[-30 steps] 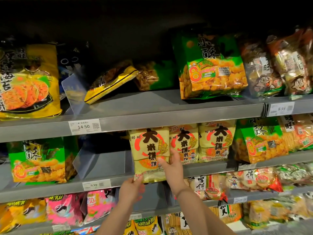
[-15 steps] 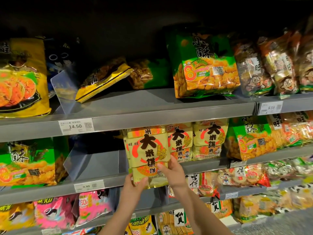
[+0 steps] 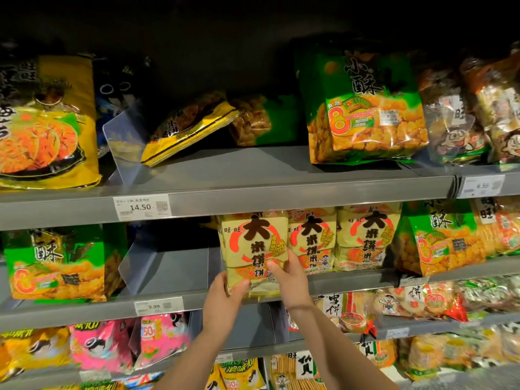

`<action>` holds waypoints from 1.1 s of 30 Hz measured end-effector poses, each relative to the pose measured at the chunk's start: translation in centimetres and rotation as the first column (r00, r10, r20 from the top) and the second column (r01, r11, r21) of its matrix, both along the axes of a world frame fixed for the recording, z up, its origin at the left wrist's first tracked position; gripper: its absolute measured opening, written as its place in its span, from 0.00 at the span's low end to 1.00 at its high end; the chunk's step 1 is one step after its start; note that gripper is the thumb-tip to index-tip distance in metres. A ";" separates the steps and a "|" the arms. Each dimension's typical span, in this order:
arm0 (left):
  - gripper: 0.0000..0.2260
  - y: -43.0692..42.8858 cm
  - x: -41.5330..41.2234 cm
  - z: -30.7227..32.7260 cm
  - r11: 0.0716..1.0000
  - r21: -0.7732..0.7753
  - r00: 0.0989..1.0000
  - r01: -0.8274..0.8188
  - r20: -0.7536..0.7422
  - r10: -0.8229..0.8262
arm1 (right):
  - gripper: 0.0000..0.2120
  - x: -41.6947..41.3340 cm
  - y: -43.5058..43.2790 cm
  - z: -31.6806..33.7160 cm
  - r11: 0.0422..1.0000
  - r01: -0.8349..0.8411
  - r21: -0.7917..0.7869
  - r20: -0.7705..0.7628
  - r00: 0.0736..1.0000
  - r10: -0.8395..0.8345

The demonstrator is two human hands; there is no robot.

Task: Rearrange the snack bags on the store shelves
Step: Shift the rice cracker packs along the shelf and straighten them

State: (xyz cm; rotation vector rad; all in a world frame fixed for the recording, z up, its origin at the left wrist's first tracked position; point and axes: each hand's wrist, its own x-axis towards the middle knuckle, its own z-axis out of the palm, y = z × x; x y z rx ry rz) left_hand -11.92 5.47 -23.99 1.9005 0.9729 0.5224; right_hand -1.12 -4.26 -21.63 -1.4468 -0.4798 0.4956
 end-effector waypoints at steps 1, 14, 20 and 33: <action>0.22 0.1 -0.4 -0.3 0.999 -0.020 0.999 0.037 -0.018 -0.037 | 0.19 0.1 -0.1 -0.1 1.000 -0.002 0.006 -0.015 1.000 0.002; 0.08 0.3 -1.1 -1.8 0.999 0.003 0.999 0.037 -0.033 -0.036 | 0.15 0.1 0.2 -0.4 0.997 0.007 0.072 -0.033 0.999 -0.005; 0.24 -1.7 -2.2 -1.6 0.993 0.066 0.995 0.095 0.025 -0.097 | 0.17 -0.5 -2.8 -1.5 0.993 -0.063 0.098 -0.051 0.996 0.068; 0.26 -10.5 0.6 -1.0 0.959 0.090 0.944 0.269 -0.221 -0.244 | 0.15 0.8 -13.2 -2.8 0.994 0.087 0.071 -0.186 0.980 -0.073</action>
